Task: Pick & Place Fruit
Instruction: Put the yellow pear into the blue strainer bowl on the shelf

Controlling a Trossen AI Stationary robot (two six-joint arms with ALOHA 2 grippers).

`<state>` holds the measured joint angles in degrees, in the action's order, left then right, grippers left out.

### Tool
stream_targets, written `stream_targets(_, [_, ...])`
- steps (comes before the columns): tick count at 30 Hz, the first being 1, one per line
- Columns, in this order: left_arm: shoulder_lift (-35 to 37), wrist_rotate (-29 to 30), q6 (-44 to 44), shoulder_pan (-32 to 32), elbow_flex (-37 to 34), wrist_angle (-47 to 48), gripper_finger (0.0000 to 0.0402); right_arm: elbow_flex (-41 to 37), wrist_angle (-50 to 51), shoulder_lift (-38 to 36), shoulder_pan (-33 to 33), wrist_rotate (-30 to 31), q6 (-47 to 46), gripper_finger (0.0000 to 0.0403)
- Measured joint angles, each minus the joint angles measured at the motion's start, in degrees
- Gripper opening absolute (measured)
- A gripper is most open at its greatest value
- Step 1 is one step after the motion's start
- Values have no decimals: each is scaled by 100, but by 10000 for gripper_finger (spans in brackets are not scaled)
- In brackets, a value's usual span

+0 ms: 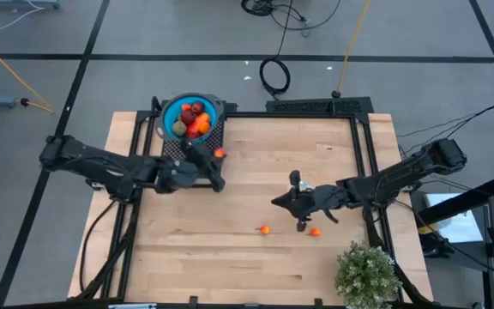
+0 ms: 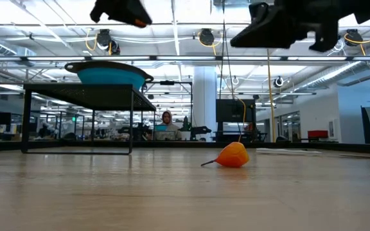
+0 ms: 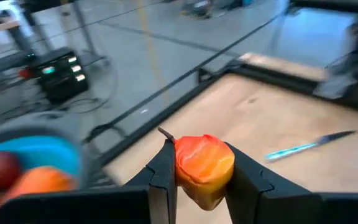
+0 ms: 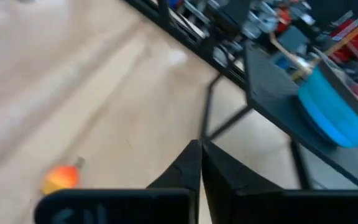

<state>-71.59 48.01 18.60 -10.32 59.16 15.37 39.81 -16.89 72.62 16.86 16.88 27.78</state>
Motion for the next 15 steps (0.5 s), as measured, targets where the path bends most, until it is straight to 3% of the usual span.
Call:
stream_targets(11, [756, -7, 60, 1364, -2, 1311, 86, 2, 620, -940, -334, -1753, -582, 1])
stream_targets(15, [793, -482, -7, 1981, -2, 1526, 86, -87, 740, -1263, -451, -2106, -619, 1])
